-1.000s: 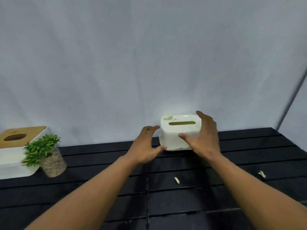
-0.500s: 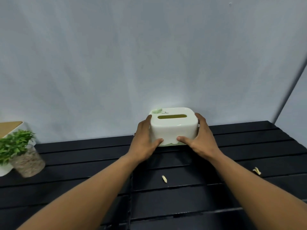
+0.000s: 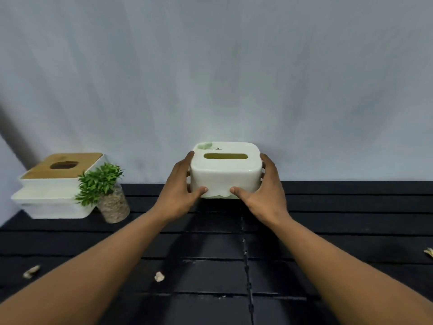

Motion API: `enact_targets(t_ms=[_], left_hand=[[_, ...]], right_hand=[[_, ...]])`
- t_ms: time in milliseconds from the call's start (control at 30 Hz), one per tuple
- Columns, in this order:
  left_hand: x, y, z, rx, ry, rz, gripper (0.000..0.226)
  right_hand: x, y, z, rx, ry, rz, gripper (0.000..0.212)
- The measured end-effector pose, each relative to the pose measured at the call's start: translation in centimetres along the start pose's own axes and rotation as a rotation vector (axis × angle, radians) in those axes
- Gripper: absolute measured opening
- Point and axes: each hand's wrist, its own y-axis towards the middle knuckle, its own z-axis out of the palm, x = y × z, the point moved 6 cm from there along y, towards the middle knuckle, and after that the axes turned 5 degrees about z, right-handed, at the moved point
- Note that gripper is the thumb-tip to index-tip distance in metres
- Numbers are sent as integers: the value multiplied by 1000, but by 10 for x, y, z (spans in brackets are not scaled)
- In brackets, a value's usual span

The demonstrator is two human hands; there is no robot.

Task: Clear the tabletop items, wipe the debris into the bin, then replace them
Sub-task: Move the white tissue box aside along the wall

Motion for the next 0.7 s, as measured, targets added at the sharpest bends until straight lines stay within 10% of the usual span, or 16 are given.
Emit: enact_targets(t_ms=[700], left_hand=[[101,-37,-64,-109,-62,-150,89]], right_hand=[[26,-20,127,147,-71,-49,109]])
